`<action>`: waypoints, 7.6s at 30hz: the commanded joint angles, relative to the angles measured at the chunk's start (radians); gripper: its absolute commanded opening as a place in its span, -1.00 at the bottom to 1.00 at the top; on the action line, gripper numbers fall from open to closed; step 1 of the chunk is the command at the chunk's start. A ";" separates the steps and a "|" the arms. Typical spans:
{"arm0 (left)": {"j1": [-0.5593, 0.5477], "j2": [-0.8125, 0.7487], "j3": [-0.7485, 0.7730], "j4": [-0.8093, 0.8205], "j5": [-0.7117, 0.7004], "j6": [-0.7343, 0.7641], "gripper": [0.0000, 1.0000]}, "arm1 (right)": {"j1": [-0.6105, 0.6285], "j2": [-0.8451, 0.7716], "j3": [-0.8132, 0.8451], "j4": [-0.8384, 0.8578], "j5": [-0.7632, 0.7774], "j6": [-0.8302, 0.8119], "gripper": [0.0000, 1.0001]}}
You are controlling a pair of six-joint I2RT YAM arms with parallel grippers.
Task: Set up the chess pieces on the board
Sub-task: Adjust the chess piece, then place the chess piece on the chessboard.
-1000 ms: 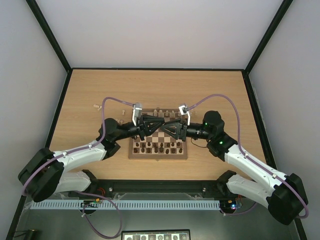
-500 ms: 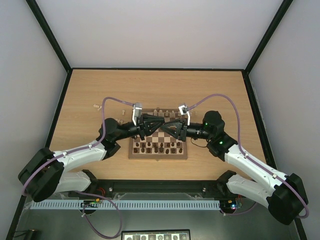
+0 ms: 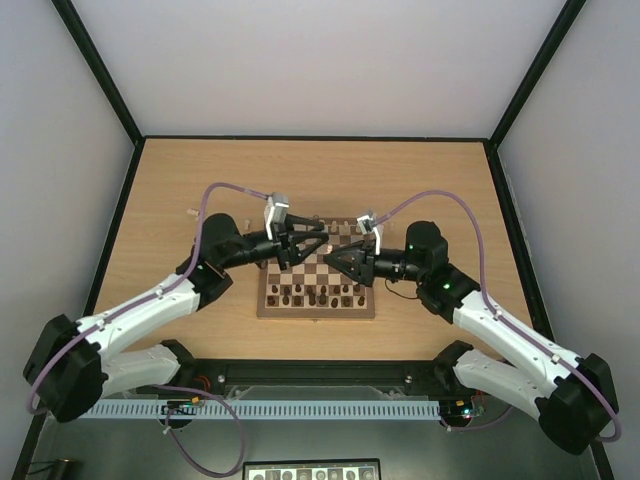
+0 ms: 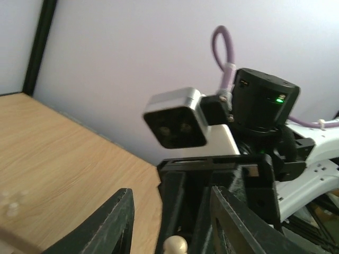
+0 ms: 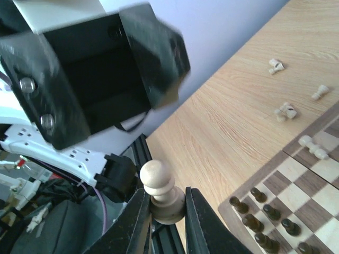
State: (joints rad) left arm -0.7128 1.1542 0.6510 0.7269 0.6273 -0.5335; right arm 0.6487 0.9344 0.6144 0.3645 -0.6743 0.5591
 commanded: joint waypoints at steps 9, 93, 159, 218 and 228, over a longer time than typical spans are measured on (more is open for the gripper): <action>0.060 -0.011 0.134 -0.557 0.047 0.033 -0.16 | 0.111 0.017 0.112 -0.316 0.127 -0.148 -0.80; 0.022 0.007 0.076 -0.613 -0.078 0.025 -0.95 | 0.216 0.139 0.229 -0.513 0.371 -0.170 -0.17; -0.222 0.915 0.511 -0.237 -0.901 0.209 -0.95 | 0.056 -0.111 0.185 -0.643 0.855 -0.074 0.57; -0.217 0.783 0.435 -0.235 -0.876 0.198 -0.52 | 0.048 -0.098 0.168 -0.619 0.821 -0.079 0.57; -0.268 0.516 0.333 -0.350 -0.911 0.181 -0.46 | 0.046 -0.097 0.207 -0.653 0.869 -0.069 0.57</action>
State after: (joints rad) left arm -0.9619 1.7943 1.0180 0.4335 -0.2474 -0.3439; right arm 0.6994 0.8333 0.7918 -0.2649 0.1513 0.4938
